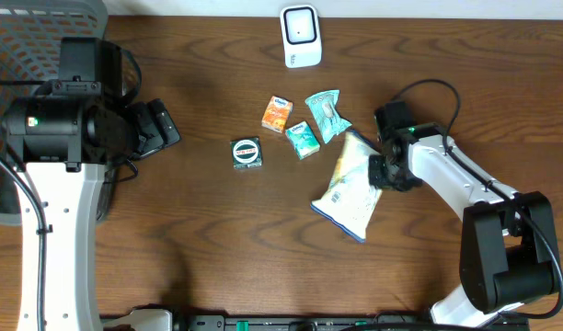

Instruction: Scan the item barcode

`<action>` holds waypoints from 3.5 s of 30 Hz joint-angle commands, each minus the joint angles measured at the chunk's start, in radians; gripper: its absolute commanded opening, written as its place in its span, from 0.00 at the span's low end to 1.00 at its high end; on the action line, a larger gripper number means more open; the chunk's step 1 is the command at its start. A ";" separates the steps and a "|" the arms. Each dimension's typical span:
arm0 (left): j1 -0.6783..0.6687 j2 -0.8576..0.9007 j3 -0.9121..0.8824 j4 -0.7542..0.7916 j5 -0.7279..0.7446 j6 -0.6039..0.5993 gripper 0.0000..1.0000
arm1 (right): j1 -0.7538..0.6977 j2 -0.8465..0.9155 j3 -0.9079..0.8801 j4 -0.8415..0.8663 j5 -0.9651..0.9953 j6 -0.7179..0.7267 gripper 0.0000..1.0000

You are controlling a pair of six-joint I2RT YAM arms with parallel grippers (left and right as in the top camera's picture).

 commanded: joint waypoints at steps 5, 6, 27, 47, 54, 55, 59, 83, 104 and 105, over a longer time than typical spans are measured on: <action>0.005 0.004 -0.002 -0.002 -0.008 -0.004 0.98 | -0.003 -0.006 0.123 -0.003 -0.018 -0.025 0.34; 0.005 0.004 -0.002 -0.002 -0.008 -0.004 0.98 | -0.003 -0.006 0.145 -0.032 -0.019 -0.025 0.36; 0.005 0.004 -0.002 -0.002 -0.008 -0.004 0.98 | -0.216 -0.006 0.051 -0.051 -0.575 -0.161 0.99; 0.005 0.004 -0.002 -0.002 -0.008 -0.004 0.98 | -0.138 -0.005 -0.303 0.394 -0.631 0.079 0.83; 0.005 0.004 -0.002 -0.002 -0.008 -0.004 0.97 | -0.057 0.027 -0.326 0.477 -0.549 0.149 0.69; 0.005 0.004 -0.002 -0.002 -0.008 -0.004 0.98 | -0.049 0.036 -0.326 0.481 -0.541 0.150 0.63; 0.005 0.004 -0.002 -0.002 -0.008 -0.004 0.98 | -0.018 0.075 -0.326 0.493 -0.494 0.149 0.02; 0.005 0.004 -0.002 -0.002 -0.008 -0.004 0.98 | -0.138 -0.219 -0.191 0.309 -0.567 0.058 0.01; 0.005 0.004 -0.002 -0.002 -0.008 -0.004 0.97 | -0.095 -0.046 -0.206 0.267 -0.420 0.044 0.97; 0.005 0.004 -0.002 -0.002 -0.008 -0.004 0.98 | -0.085 -0.034 -0.207 0.276 -0.430 0.044 0.97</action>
